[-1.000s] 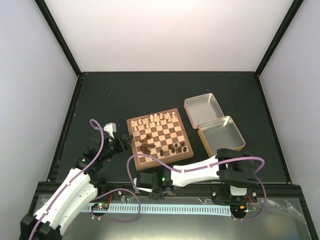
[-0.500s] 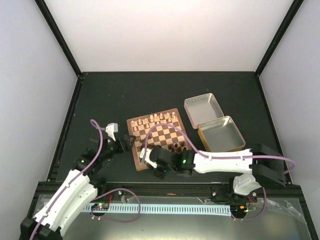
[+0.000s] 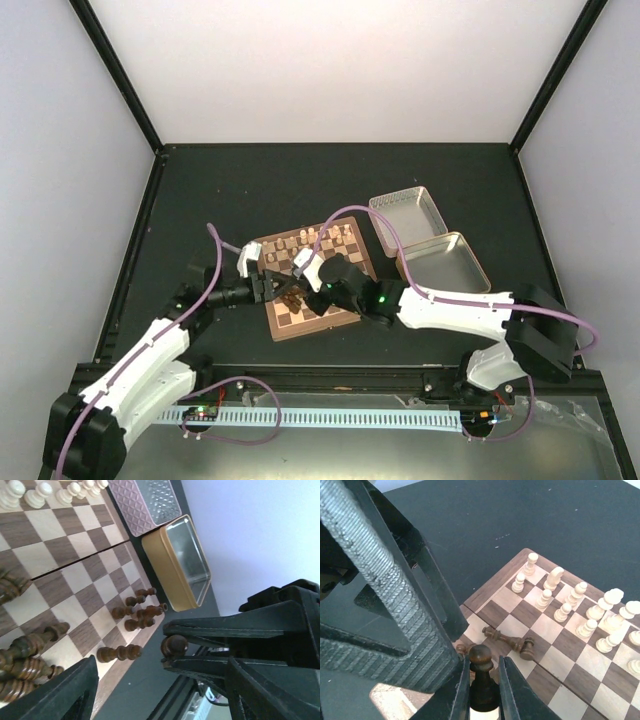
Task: Set up the chess pieces on the board
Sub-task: Place the chess piece on the chessboard.
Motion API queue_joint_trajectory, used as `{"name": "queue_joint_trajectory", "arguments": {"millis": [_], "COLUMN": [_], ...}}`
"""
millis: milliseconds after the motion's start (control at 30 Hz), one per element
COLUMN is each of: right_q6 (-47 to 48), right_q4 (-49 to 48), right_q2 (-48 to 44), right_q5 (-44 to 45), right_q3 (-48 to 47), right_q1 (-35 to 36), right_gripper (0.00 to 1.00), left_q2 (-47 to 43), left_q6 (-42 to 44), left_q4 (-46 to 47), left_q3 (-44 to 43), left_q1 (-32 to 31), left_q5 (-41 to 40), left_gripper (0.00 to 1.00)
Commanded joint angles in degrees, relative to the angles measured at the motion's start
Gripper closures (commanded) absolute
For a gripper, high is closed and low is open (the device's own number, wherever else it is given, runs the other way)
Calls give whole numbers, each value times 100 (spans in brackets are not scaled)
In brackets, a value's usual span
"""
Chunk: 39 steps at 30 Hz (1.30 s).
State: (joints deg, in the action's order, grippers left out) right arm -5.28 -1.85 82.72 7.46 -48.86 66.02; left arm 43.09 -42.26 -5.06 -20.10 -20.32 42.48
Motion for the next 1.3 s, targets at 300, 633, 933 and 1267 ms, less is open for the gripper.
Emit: {"name": "queue_joint_trajectory", "arguments": {"millis": [300, 633, 933, 1267], "right_q6": [146, 298, 289, -3], "right_q4": [-904, -1121, -1200, -893], "right_q2": [188, 206, 248, 203], "right_q5": [-54, -101, -114, -44], "right_q3": [42, 99, 82, -27], "right_q1": [-37, -39, -50, -80], "right_gripper": [93, 92, 92, 73], "left_q2": [474, 694, 848, 781], "left_q6": [-1358, -1598, -1593, -1185], "left_q4": [1282, 1312, 1350, 1035], "left_q3": [161, 168, 138, 15], "left_q1": [28, 35, 28, 28], "left_q5": [572, 446, 506, 263], "left_gripper": [50, 65, 87, 97]}}
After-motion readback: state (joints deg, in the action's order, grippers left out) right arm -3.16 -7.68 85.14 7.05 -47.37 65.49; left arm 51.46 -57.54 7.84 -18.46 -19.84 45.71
